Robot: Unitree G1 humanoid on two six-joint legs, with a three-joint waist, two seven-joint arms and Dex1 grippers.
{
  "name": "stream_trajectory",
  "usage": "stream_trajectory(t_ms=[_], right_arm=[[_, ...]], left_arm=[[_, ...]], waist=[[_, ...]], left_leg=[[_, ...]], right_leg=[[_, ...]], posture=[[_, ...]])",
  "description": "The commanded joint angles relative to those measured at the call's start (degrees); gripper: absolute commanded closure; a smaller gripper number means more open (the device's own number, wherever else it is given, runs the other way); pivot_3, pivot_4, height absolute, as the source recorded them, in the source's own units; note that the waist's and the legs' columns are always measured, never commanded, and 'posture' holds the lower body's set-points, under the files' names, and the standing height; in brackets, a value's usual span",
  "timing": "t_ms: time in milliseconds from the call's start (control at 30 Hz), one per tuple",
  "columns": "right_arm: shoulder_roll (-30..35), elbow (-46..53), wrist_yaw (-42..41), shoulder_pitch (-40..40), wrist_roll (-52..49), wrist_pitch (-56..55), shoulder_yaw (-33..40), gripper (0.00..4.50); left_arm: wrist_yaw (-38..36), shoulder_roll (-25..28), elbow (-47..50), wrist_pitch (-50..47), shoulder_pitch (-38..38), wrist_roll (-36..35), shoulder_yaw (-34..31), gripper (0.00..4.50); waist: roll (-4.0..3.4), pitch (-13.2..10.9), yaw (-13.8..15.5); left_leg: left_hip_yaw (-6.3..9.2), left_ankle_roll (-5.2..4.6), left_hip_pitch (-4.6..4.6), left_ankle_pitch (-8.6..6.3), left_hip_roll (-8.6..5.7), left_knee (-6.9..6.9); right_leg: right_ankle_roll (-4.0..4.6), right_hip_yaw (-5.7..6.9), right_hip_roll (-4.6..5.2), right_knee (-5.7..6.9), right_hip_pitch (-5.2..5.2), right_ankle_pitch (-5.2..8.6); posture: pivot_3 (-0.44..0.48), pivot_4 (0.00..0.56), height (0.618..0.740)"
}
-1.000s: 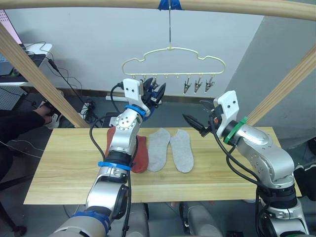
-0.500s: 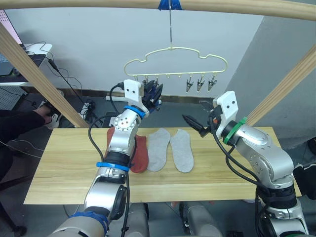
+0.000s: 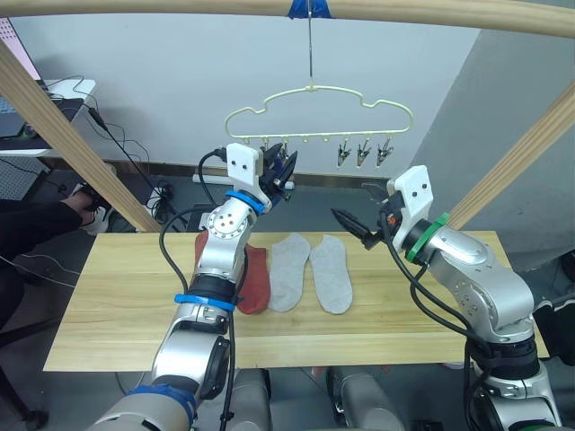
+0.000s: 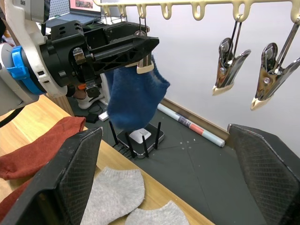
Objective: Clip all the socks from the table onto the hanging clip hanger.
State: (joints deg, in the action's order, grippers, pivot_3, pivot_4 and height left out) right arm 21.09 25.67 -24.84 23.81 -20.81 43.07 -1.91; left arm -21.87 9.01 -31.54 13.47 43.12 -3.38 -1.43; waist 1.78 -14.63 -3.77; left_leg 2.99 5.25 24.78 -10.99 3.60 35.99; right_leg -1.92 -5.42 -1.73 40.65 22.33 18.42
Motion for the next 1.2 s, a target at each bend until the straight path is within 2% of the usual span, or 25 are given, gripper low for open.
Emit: stream_trajectory(t_ms=[33, 67, 133, 267, 433, 600, 733, 867, 1000, 1200], right_arm=[[0.02, 0.90, 0.06, 1.31, -0.32, -0.76, 0.38, 0.00], [0.04, 0.85, 0.04, 1.39, -0.34, -0.74, 0.41, 0.00], [0.05, 0.82, 0.00, 1.52, -0.41, -0.69, 0.47, 0.00], [0.03, 0.86, -0.04, 1.49, -0.42, -0.74, 0.36, 0.00], [0.76, 0.18, -0.26, 0.29, 0.97, -0.76, -1.45, 0.00], [3.78, -5.92, -2.75, -2.85, 5.70, -1.78, -9.27, 0.00], [3.19, -18.77, -3.38, -3.26, 12.38, -9.82, -15.55, 0.00], [-0.89, -30.68, -2.56, 0.33, 15.89, -15.29, -17.12, 0.00], [-5.55, -43.29, -1.58, 5.37, 18.97, -20.99, -17.54, 0.00], [-10.71, -58.31, -0.77, 10.41, 22.15, -26.42, -17.15, 0.00]], left_arm=[[0.33, 0.05, 0.70, 1.93, 1.41, 0.05, 0.10, 3.17], [0.25, 0.06, 0.59, 1.99, 1.43, -0.04, 0.04, 3.31], [0.02, 0.11, 0.55, 2.02, 1.30, -0.16, 0.04, 3.86], [-0.37, 0.10, 0.83, 2.02, 0.94, -0.51, -0.02, 4.48], [-1.44, 0.34, 3.82, -0.32, 0.07, -1.84, -0.09, 4.48], [-7.49, 1.80, 12.55, -16.78, -2.93, -9.76, -0.99, 4.48], [-12.78, 6.29, 18.14, -37.11, -4.17, -20.72, -4.50, 4.48], [-14.85, 11.22, 20.79, -52.02, -3.76, -28.91, -8.31, 4.48], [-15.53, 14.63, 22.20, -58.95, -3.54, -32.58, -10.16, 4.48], [-14.37, 15.36, 25.04, -61.73, -4.50, -34.23, -10.61, 4.48]], waist=[[0.00, 0.00, 0.00], [0.00, 0.00, 0.00], [0.00, 0.00, 0.00], [0.00, 0.01, 0.00], [0.01, 0.01, 0.00], [0.01, 0.05, -0.10], [0.00, 0.11, -0.56], [0.00, 0.11, -1.43], [0.00, 0.11, -1.67], [0.02, 0.12, -0.96]], left_leg=[[0.00, 0.00, 0.00, 0.00, 0.00, 0.00], [0.00, 0.00, 0.00, 0.00, 0.00, 0.00], [0.00, 0.00, 0.00, 0.00, 0.00, 0.01], [0.00, 0.00, -0.01, 0.00, 0.00, 0.02], [0.00, 0.00, -0.02, 0.00, 0.00, 0.05], [0.01, 0.01, -0.02, 0.01, 0.01, 0.04], [0.02, 0.01, -0.09, 0.02, 0.02, 0.06], [0.01, 0.00, -0.21, 0.03, 0.01, 0.09], [0.02, -0.03, -0.40, 0.07, 0.07, 0.06], [0.00, -0.02, -0.40, 0.07, 0.06, 0.04]], right_leg=[[0.00, 0.00, 0.00, 0.00, 0.00, 0.00], [0.00, 0.00, 0.00, 0.00, 0.00, 0.00], [0.00, 0.00, 0.00, 0.03, 0.00, 0.00], [0.00, 0.00, 0.00, 0.07, 0.00, 0.00], [0.00, 0.00, 0.00, 0.11, 0.00, 0.00], [0.00, 0.01, 0.00, 0.12, 0.01, 0.00], [0.00, 0.01, -0.01, 0.23, 0.00, 0.00], [-0.04, -0.03, -0.01, 0.36, -0.04, 0.02], [-0.06, -0.04, -0.09, 0.46, -0.14, 0.03], [0.06, -0.04, -0.06, 0.40, -0.17, -0.03]], posture=[[-0.094, 0.192, 0.740], [-0.094, 0.192, 0.740], [-0.092, 0.185, 0.740], [-0.091, 0.183, 0.740], [-0.084, 0.178, 0.740], [-0.072, 0.176, 0.740], [-0.059, 0.177, 0.740], [-0.053, 0.183, 0.740], [-0.034, 0.195, 0.740], [0.003, 0.205, 0.740]])
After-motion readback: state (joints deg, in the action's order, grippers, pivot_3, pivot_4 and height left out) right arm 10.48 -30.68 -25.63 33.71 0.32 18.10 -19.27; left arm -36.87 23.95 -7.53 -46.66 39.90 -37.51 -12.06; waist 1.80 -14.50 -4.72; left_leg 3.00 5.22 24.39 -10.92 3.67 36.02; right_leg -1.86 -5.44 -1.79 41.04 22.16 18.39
